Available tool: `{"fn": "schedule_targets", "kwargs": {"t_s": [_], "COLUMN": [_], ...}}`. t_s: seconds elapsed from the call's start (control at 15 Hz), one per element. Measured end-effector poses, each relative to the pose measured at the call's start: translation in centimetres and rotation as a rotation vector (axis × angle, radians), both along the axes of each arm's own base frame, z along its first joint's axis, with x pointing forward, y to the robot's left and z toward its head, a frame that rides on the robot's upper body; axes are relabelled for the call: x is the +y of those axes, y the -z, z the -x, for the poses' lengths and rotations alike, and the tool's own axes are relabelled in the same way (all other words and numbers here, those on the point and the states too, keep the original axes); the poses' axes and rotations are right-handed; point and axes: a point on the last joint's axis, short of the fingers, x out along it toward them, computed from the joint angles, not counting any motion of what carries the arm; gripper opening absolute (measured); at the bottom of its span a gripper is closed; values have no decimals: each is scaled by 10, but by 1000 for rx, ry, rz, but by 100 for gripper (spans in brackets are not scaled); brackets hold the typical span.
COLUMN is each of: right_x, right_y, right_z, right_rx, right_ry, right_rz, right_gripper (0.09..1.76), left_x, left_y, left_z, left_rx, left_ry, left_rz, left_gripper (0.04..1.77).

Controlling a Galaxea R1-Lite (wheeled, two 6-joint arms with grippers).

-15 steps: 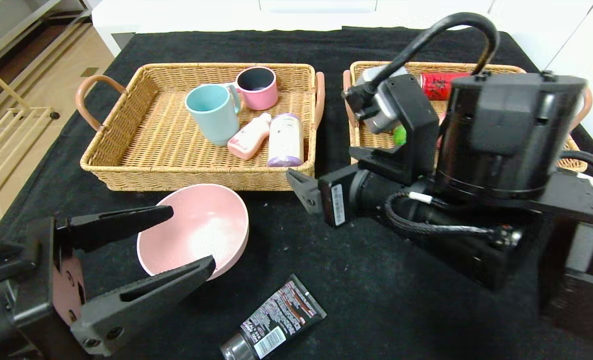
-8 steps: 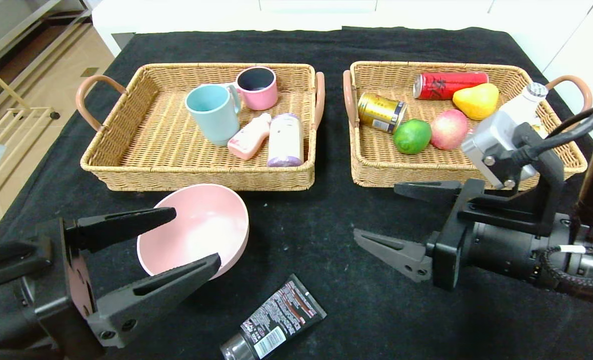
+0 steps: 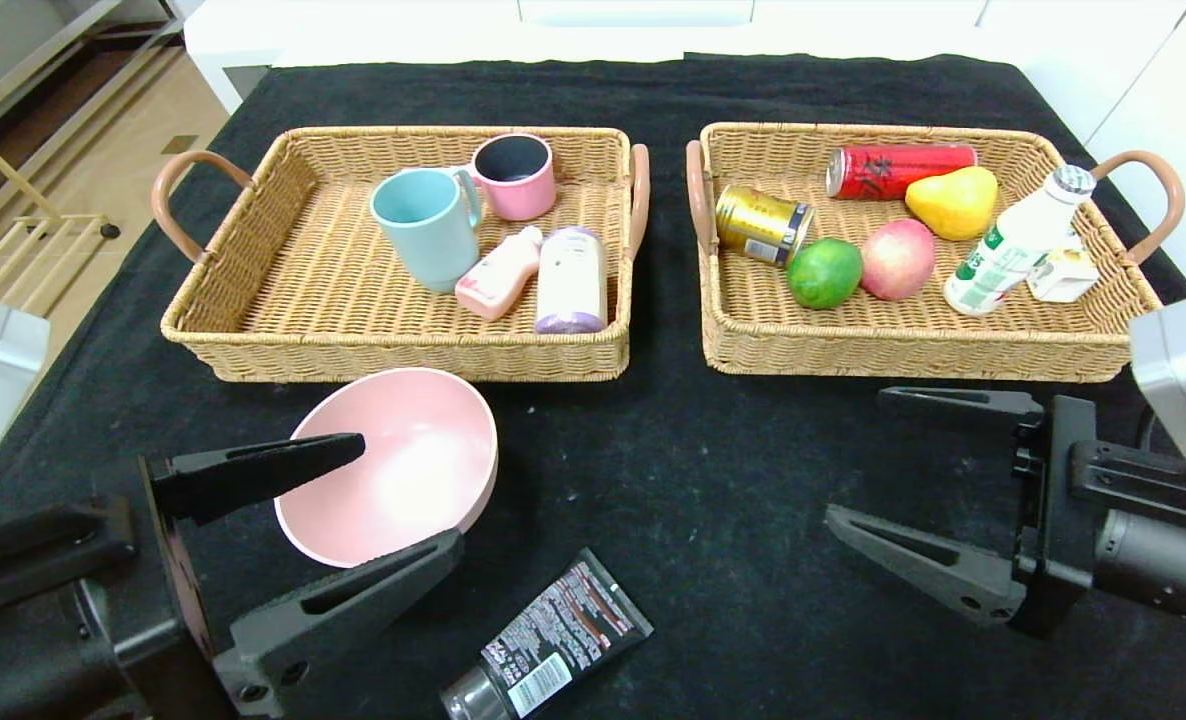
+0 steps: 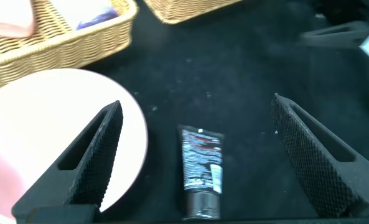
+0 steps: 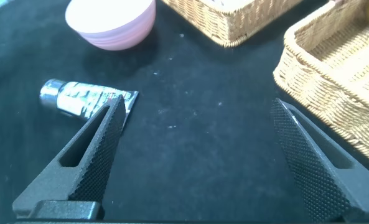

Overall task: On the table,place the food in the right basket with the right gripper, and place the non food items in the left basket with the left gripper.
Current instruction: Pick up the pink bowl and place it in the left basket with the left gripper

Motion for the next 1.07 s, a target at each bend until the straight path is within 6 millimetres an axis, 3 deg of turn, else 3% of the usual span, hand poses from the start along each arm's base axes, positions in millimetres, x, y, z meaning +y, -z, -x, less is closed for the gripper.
{"fn": "schedule_targets", "kwargs": {"t_s": [0.2, 0.53, 0.73, 0.93, 1.07], "right_x": [-14, -18, -18, -18, -18], "right_y": [10, 22, 25, 28, 29], "right_z": [4, 5, 5, 5, 5], "right_rx": [-23, 22, 34, 43, 45], "right_ry": [-7, -15, -13, -11, -11], "right_rz": [-19, -8, -4, 2, 4], "right_gripper": [170, 170, 170, 170, 170], "left_x": [1, 1, 3, -1, -9], "left_y": [-1, -8, -29, -48, -49], "left_z": [0, -1, -5, -19, -35], "left_rx": [3, 54, 112, 195, 250], "left_ry": [-60, -98, -150, -214, -265], "left_rz": [-25, -69, -117, -186, -234], "left_gripper": [172, 172, 172, 172, 172]}}
